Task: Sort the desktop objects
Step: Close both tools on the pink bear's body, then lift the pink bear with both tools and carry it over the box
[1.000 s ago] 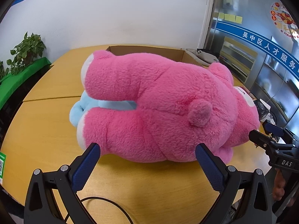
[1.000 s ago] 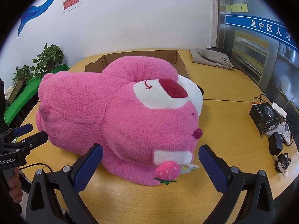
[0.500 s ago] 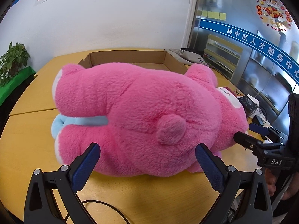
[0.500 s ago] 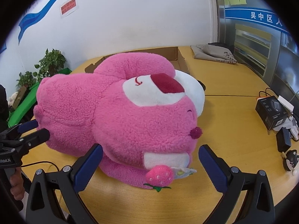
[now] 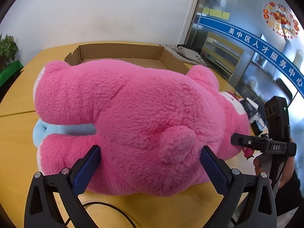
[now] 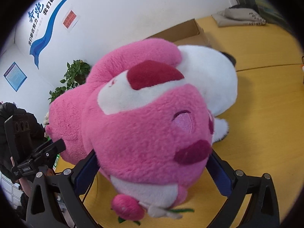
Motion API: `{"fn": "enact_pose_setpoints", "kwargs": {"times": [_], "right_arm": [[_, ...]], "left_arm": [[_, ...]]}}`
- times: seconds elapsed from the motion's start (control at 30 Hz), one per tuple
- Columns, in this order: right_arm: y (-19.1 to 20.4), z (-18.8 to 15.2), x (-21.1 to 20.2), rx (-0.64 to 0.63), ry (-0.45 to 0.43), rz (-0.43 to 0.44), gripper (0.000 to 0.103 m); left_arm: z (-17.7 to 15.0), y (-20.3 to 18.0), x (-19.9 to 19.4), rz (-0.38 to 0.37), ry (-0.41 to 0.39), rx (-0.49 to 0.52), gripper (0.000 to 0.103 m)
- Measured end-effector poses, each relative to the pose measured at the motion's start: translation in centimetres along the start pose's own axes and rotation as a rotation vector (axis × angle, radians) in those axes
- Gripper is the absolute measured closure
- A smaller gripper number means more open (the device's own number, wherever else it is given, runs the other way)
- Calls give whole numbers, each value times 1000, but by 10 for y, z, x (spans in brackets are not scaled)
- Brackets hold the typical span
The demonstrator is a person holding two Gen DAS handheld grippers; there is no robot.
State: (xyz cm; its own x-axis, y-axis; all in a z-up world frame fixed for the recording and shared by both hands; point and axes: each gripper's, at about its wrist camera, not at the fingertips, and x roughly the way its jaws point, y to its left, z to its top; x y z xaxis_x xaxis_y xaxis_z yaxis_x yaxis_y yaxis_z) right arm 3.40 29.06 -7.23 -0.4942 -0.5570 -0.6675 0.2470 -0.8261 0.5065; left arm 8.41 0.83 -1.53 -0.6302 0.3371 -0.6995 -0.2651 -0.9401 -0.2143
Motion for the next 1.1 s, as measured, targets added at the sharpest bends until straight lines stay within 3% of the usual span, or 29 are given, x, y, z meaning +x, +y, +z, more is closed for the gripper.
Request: {"fn": "enact_pose_setpoints", "kwargs": {"times": [0.07, 0.23, 0.3, 0.37, 0.5, 0.6, 0.63, 0.77, 0.87, 1.1], "right_arm": [[-1, 1, 6, -3, 11, -2, 1], [4, -3, -2, -37, -31, -10, 7], [1, -2, -7, -45, -31, 12, 7], [-3, 0, -11, -68, -26, 12, 5], [5, 6, -10, -176, -21, -58, 1], [8, 8, -3, -173, -18, -67, 1], [8, 9, -1, -161, -15, -71, 2], [21, 3, 1, -203, -31, -127, 33], [38, -3, -11, -255, -73, -176, 43], [86, 1, -43, -367, -159, -223, 46]], "left_arm": [[0, 0, 1, -3, 9, 5, 9], [1, -4, -9, -17, -25, 43, 12], [3, -2, -12, -36, -40, 59, 11], [4, 1, -9, -39, -41, 66, 0], [9, 2, -1, -48, -51, 89, 0], [12, -3, 5, -42, -48, 119, 0], [13, -5, 8, -36, -44, 131, 4], [13, -7, 1, -33, -36, 134, 32], [12, -6, -15, -50, -40, 128, 48], [22, -4, -64, -16, -123, 117, 51]]}}
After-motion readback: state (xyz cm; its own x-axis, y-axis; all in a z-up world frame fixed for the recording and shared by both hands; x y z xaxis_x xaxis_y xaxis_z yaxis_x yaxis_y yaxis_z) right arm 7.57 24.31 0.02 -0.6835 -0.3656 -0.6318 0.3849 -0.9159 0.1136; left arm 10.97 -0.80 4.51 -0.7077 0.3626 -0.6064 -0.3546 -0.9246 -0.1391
